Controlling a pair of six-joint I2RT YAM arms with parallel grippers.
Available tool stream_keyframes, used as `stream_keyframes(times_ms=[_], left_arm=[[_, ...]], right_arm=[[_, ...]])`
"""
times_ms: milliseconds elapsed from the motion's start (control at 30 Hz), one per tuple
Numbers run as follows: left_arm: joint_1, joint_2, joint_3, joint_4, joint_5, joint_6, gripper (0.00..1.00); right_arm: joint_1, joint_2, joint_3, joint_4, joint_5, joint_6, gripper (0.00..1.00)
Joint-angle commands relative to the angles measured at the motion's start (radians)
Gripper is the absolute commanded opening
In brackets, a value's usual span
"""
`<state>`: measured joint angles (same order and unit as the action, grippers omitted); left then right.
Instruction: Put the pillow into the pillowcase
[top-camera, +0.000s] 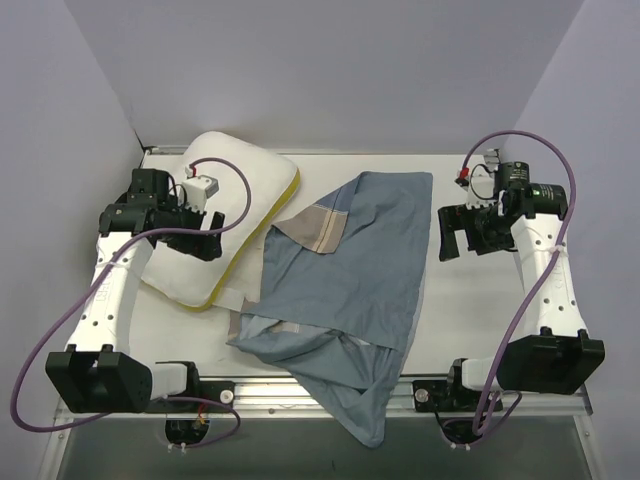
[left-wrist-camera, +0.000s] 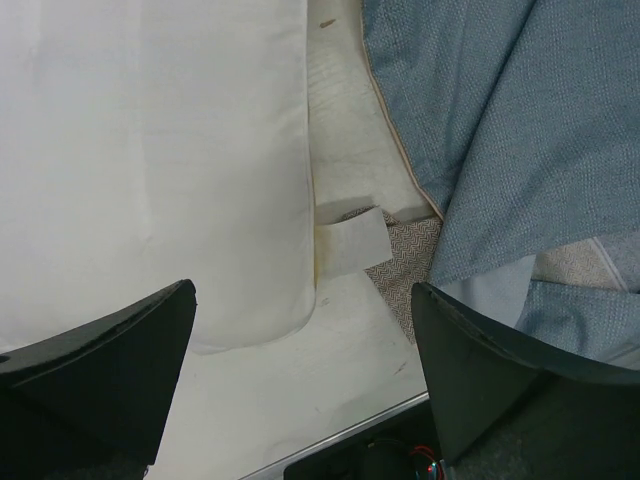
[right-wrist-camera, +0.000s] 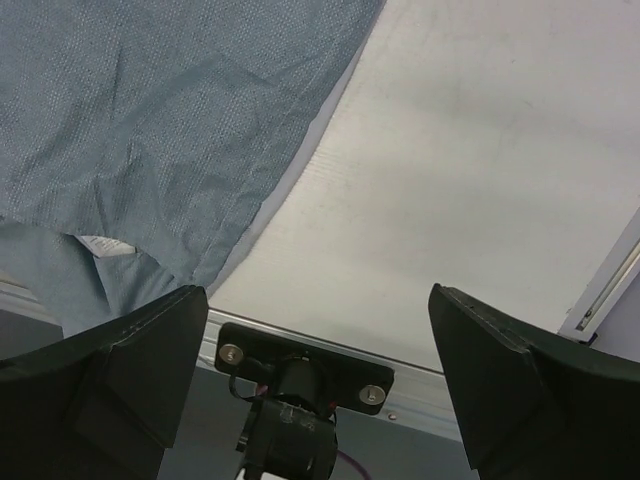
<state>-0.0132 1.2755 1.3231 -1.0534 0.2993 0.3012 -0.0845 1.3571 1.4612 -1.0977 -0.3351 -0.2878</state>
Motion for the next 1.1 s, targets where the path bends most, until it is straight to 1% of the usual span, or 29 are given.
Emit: stream_keyframes(times_ms=[0, 67, 167, 200, 233, 300, 333, 367, 433, 467, 500, 567, 600, 633, 667, 700, 767, 800, 900, 1067], left_arm=[[-0.011, 0.001, 0.059, -0.022, 0.030, 0.053, 0.97], [-0.030, 0.013, 0.073, -0.023, 0.047, 0.079, 0.97], [-0.140, 0.056, 0.117, -0.016, 0.029, 0.133, 0.97], [-0.192, 0.086, 0.128, -0.008, 0.005, 0.142, 0.97], [-0.270, 0.105, 0.148, 0.018, -0.027, 0.145, 0.97], [-0.339, 0.161, 0.166, 0.041, -0.014, 0.173, 0.98], [-0.402, 0.182, 0.177, 0.065, -0.009, 0.182, 0.97], [-0.425, 0.205, 0.197, 0.078, 0.010, 0.191, 0.97], [-0.483, 0.277, 0.224, 0.118, 0.047, 0.200, 0.97], [-0.498, 0.303, 0.257, 0.128, 0.088, 0.200, 0.96], [-0.514, 0.355, 0.271, 0.142, 0.099, 0.196, 0.94], [-0.554, 0.410, 0.316, 0.190, 0.124, 0.190, 0.88], [-0.568, 0.470, 0.333, 0.211, 0.127, 0.191, 0.85], [-0.579, 0.501, 0.355, 0.222, 0.127, 0.188, 0.80], [-0.603, 0.533, 0.378, 0.227, 0.129, 0.187, 0.78], [-0.611, 0.600, 0.430, 0.230, 0.127, 0.178, 0.74], [-0.623, 0.662, 0.478, 0.228, 0.144, 0.167, 0.67], [-0.630, 0.714, 0.520, 0.230, 0.161, 0.156, 0.66], [-0.643, 0.800, 0.576, 0.228, 0.161, 0.147, 0.63], [-0.660, 0.893, 0.653, 0.201, 0.135, 0.183, 0.61]], right_arm=[[-0.003, -0.016, -0.005, -0.008, -0.032, 0.009, 1.00], [-0.006, -0.015, -0.009, -0.007, -0.028, 0.015, 1.00], [-0.024, 0.008, 0.005, -0.007, -0.038, 0.033, 1.00], [-0.030, 0.026, 0.011, -0.005, -0.041, 0.039, 1.00], [-0.040, 0.037, 0.019, -0.007, -0.059, 0.044, 1.00], [-0.069, 0.085, 0.042, -0.004, -0.084, 0.059, 1.00], [-0.075, 0.103, 0.050, -0.004, -0.099, 0.064, 1.00], [-0.081, 0.125, 0.060, -0.004, -0.123, 0.070, 1.00], [-0.087, 0.189, 0.080, 0.005, -0.148, 0.087, 0.94], [-0.087, 0.210, 0.086, 0.012, -0.174, 0.093, 0.92], [-0.087, 0.252, 0.087, 0.019, -0.185, 0.105, 0.87], [-0.087, 0.290, 0.080, 0.042, -0.197, 0.124, 0.84], [-0.087, 0.321, 0.062, 0.054, -0.202, 0.137, 0.82], [-0.087, 0.332, 0.051, 0.065, -0.200, 0.144, 0.81], [-0.089, 0.350, 0.039, 0.096, -0.199, 0.150, 0.81], [-0.089, 0.361, 0.025, 0.111, -0.196, 0.157, 0.81], [-0.089, 0.384, -0.004, 0.143, -0.202, 0.183, 0.80], [-0.087, 0.417, -0.009, 0.148, -0.217, 0.193, 0.80], [-0.087, 0.479, -0.012, 0.165, -0.231, 0.228, 0.77], [-0.086, 0.563, -0.010, 0.205, -0.234, 0.265, 0.73]])
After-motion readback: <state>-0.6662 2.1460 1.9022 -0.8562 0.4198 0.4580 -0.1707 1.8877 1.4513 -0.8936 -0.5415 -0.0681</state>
